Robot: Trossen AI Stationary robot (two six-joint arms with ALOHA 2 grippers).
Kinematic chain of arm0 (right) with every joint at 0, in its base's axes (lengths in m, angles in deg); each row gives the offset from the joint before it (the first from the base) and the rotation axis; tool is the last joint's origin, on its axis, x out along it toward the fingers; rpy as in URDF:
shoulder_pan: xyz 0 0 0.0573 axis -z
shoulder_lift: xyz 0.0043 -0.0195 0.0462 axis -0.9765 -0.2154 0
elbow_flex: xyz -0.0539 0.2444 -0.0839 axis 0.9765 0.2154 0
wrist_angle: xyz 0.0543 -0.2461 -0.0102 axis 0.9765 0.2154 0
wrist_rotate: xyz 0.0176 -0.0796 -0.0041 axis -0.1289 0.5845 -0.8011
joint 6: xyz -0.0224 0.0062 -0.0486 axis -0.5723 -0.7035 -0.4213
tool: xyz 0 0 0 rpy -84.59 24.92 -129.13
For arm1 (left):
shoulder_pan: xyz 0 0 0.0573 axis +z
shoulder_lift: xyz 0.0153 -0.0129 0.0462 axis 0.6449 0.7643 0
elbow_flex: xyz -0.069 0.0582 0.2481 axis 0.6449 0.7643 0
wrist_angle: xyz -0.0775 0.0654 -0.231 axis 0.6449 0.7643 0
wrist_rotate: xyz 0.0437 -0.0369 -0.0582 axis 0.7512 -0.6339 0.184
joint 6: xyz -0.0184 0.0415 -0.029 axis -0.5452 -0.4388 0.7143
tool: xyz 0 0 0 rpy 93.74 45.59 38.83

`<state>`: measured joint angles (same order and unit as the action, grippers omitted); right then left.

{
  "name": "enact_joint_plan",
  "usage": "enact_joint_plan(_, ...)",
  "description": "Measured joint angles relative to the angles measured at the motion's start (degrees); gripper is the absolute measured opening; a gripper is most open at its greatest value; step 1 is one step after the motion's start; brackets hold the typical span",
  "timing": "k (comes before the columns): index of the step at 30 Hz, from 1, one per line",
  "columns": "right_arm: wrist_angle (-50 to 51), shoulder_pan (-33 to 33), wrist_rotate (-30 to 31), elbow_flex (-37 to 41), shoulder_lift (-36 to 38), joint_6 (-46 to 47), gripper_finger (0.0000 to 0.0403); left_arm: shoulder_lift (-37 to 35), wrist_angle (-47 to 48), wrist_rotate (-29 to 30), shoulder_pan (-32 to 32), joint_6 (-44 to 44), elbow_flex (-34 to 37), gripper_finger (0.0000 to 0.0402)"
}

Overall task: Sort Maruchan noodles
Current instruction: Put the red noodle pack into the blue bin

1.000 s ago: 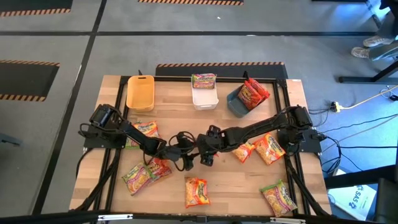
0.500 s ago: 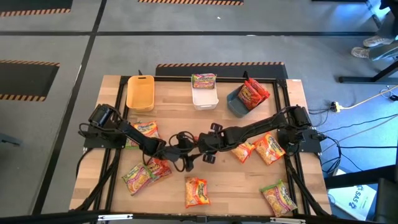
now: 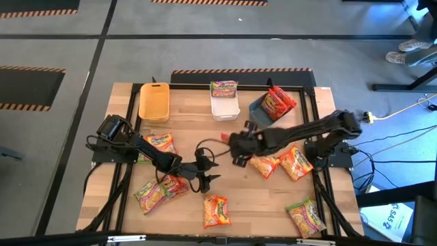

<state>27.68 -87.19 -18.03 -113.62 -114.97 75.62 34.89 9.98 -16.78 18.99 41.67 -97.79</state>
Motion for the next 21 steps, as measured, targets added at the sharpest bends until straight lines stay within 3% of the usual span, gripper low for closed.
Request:
enact_joint_plan(5,7.56,6.05,4.15,1.63,8.35,0.22,0.0092,0.02,0.02,-0.80,0.02,-0.03,0.04,0.0223)
enact_joint_plan(8,8.44,12.15,3.30,3.77,13.69,0.21,0.0091,0.04,0.31,-0.85,0.02,0.05,0.07,0.0223)
enact_joint_plan(14,7.55,27.48,-4.60,9.26,21.07,0.21,0.0098,0.04,1.06,-0.85,0.02,0.10,0.07,0.0223)
enact_joint_plan(21,-3.58,42.29,-18.70,19.21,22.02,-1.85,0.0098,0.04,1.22,-1.13,0.02,0.14,0.07,0.0223)
